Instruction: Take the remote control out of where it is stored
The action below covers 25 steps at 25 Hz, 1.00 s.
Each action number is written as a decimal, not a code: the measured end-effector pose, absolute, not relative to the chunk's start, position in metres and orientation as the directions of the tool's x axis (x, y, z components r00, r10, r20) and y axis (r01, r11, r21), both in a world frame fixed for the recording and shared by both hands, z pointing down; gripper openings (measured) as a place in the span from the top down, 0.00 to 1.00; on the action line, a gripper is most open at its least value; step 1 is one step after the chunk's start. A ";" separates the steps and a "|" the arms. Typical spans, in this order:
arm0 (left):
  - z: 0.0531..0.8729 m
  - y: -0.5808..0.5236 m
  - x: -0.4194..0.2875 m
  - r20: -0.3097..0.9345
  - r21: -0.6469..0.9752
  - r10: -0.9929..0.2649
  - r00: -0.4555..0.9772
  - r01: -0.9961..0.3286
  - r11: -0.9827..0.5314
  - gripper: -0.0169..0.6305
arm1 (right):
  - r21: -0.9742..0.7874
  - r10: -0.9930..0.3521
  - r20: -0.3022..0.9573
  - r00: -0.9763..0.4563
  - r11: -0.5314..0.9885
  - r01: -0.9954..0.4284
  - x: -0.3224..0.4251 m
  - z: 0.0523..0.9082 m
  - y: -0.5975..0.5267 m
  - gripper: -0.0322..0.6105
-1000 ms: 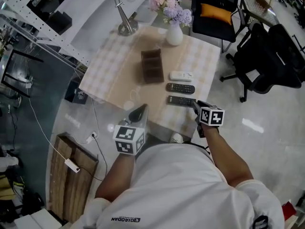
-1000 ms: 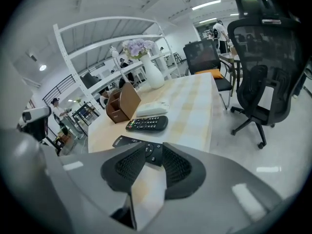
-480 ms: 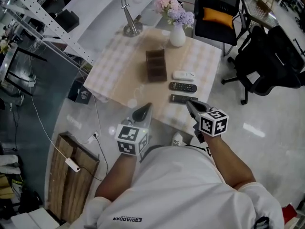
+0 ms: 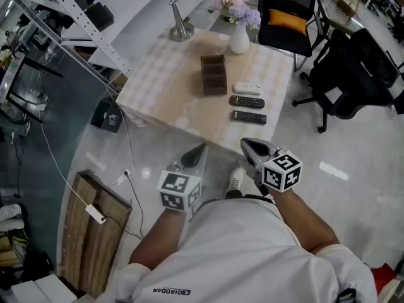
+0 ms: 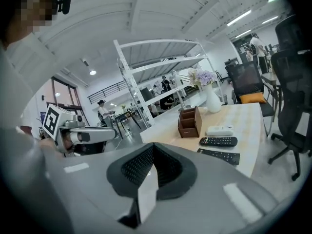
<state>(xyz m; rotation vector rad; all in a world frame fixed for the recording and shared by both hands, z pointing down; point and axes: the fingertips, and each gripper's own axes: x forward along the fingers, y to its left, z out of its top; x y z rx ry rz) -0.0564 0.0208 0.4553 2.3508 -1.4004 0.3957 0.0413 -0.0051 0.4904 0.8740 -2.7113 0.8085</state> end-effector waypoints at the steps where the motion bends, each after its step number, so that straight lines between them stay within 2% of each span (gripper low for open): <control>1: 0.455 0.030 -0.056 0.418 0.178 -0.778 0.469 -0.882 -0.436 0.97 | -0.440 -0.488 0.326 -0.810 0.680 -0.586 0.040 0.490 0.005 0.94; 9: 0.455 0.092 -0.066 0.408 0.198 -0.780 0.475 -0.880 -0.432 0.97 | -0.408 -0.489 0.338 -0.804 0.694 -0.594 0.032 0.487 0.077 0.94; 16: 0.454 0.131 -0.056 0.398 0.205 -0.772 0.496 -0.868 -0.453 0.97 | -0.304 -0.529 0.328 -0.782 0.725 -0.618 0.037 0.471 0.113 0.94; 25: 0.447 0.148 -0.032 0.391 0.190 -0.750 0.533 -0.844 -0.501 0.97 | -0.314 -0.548 0.317 -0.774 0.710 -0.631 0.055 0.464 0.128 0.94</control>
